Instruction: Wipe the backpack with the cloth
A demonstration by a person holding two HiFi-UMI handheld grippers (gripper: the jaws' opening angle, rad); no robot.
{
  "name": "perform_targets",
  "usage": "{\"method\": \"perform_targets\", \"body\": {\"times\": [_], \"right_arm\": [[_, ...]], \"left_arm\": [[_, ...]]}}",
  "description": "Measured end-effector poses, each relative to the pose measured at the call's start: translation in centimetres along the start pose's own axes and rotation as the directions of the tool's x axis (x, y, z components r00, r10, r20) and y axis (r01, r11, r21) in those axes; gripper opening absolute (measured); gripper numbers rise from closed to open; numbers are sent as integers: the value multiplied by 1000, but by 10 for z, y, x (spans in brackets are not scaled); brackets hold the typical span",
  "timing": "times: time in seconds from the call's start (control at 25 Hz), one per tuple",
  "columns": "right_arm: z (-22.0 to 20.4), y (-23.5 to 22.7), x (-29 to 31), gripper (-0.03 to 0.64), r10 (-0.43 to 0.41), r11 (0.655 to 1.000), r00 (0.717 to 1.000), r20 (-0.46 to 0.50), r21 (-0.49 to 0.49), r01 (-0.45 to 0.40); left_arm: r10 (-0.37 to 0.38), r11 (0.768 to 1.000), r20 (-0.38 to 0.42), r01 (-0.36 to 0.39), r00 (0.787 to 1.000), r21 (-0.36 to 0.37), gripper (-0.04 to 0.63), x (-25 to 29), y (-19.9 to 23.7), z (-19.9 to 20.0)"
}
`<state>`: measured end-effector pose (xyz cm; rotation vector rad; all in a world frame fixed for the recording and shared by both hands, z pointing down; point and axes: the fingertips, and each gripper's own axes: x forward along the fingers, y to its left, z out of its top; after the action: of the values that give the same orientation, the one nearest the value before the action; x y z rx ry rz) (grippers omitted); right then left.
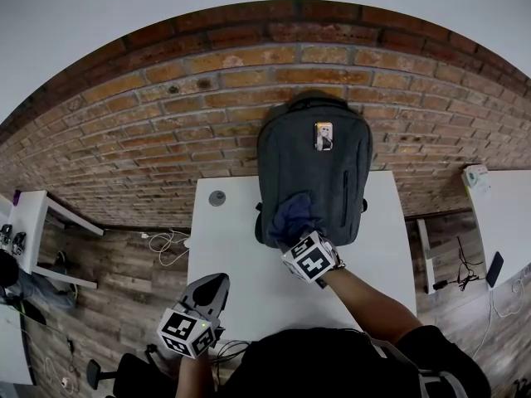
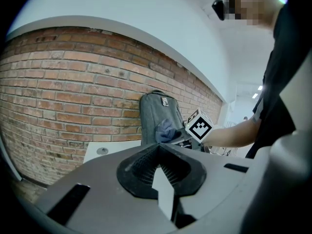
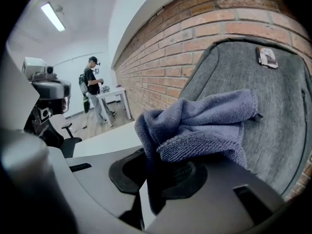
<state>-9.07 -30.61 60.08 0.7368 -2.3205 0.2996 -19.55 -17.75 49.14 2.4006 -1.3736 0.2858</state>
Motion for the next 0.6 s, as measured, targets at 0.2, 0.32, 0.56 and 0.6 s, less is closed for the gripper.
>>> {"method": "perform_targets", "body": {"times": [0.2,0.32,0.56,0.6], "right_arm": [[-50,22,21,64,54,998,993,-108,25,-52],[-77,28,37,64,74,997,982,-176,14,-73],[-110,35,54,64,43,997,967,-250,74,-25],[-111,35,55,64,42,996,968,-248,87,-21]], "left_arm": [[-8,1000,-3,8,1000,5,-6,1,-1,1],[-13,1000,-3,13,1000,10,-6,0,-3,2],[-8,1000,-10,8,1000,7,-6,-7,-4,-2],[-6,1000,-11,7,1000,7,-6,-9,-3,-3]]}}
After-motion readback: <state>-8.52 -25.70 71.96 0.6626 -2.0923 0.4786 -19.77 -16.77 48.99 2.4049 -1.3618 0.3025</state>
